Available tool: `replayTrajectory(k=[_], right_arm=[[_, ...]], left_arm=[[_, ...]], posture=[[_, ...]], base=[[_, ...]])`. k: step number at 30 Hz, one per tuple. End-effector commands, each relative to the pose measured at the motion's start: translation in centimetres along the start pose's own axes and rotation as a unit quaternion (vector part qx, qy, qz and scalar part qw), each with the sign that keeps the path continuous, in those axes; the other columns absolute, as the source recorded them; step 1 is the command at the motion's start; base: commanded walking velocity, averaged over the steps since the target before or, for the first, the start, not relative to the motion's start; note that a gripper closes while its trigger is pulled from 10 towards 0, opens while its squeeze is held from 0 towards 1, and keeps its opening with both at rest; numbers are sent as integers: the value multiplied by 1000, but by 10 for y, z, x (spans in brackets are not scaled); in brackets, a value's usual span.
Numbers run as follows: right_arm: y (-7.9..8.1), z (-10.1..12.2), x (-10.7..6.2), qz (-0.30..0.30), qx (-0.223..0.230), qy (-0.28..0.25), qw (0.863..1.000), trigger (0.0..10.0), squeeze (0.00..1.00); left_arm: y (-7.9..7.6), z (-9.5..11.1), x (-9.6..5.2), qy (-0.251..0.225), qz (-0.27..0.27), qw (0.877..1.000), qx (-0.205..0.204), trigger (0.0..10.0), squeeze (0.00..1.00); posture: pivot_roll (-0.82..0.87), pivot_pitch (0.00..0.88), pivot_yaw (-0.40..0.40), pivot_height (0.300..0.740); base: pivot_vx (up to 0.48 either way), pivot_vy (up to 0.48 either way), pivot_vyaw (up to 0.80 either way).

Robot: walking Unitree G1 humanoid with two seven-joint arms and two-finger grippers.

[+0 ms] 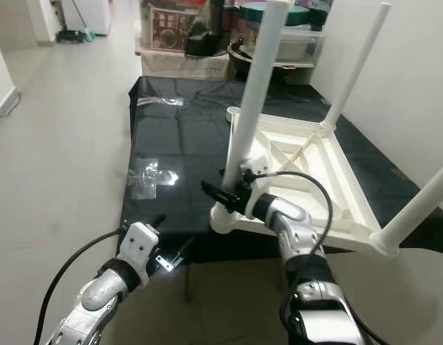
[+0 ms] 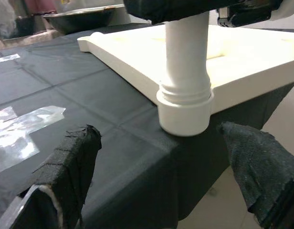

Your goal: Building children table

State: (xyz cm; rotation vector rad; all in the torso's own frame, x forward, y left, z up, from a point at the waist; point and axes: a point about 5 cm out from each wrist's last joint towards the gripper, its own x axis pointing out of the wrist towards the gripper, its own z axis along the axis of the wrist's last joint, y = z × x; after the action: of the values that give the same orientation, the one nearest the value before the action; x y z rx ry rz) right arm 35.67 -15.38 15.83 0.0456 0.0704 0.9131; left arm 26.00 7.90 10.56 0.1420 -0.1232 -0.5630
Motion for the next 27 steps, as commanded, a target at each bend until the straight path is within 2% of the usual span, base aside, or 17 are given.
replayTrajectory(k=[1,3,4,5,6,10,12,15,17,18,20,21,23,24,25,26,27], right_arm=[[14,-9,9,59,17,14,998,10000,0],[16,-10,9,66,20,15,998,10000,0],[18,-12,9,69,18,17,997,5451,0],[18,-12,9,69,18,17,997,5451,0],[18,-14,9,59,17,16,998,0,0],[13,-14,11,2,10,0,1000,0,0],[1,-13,9,-103,7,-23,994,0,0],[-4,-12,8,-143,9,-31,989,0,0],[-15,-12,0,-288,10,-46,956,0,0],[-15,-12,0,-288,10,-46,956,0,0],[-23,-17,-17,-465,23,-49,883,0,0],[-23,-17,-17,-465,23,-49,883,0,0],[-17,-24,-32,-579,35,-51,813,0,0],[-14,-26,-35,-602,38,-52,796,0,0],[-14,-26,-35,-602,38,-52,796,0,0],[-9,-27,-36,-624,44,-55,778,0,0],[-9,-27,-36,-624,44,-55,778,0,0]], left_arm=[[-3,-3,-1,5,-8,1000,1,10000,0],[-3,-3,-1,5,-8,1000,1,10000,0],[-3,-3,-1,5,-8,1000,1,10000,0],[-3,-3,-1,5,-8,1000,1,10000,0],[-3,-3,-1,6,-9,1000,1,10000,0],[-3,-3,-1,6,-9,1000,0,10000,0],[-3,-3,-1,6,-9,1000,0,10000,0],[-3,-3,-1,7,-9,1000,0,10000,0],[-3,-3,-1,7,-10,1000,0,10000,0],[-3,-3,-1,7,-10,1000,0,10000,0],[-3,-3,-1,7,-11,1000,0,10000,0],[-3,-3,-1,7,-11,1000,0,10000,0],[-3,-3,-1,8,-12,1000,0,10000,0],[-3,-3,-1,8,-12,1000,0,10000,0],[-3,-3,-1,8,-12,1000,0,10000,0],[-3,-3,-1,8,-12,1000,1,10000,0],[-3,-3,-1,8,-12,1000,1,10000,0]], posture=[[155,0,-114,740],[155,0,-114,740],[155,0,-114,740],[155,0,-114,740],[155,0,-114,740],[155,0,-114,740],[152,0,-110,740],[149,0,-108,740],[146,0,-105,740],[146,0,-105,740],[142,0,-103,740],[142,0,-103,740],[140,0,-102,740],[140,0,-102,740],[140,0,-102,740],[140,0,-102,740],[140,0,-102,740]], base=[[0,0,0],[0,0,0],[0,0,0],[0,0,0],[0,0,0],[0,0,0],[0,0,0],[0,0,0],[0,0,0],[0,0,0],[0,0,0],[0,0,0],[0,0,0],[0,0,0],[0,0,0],[0,0,0],[0,0,0]])
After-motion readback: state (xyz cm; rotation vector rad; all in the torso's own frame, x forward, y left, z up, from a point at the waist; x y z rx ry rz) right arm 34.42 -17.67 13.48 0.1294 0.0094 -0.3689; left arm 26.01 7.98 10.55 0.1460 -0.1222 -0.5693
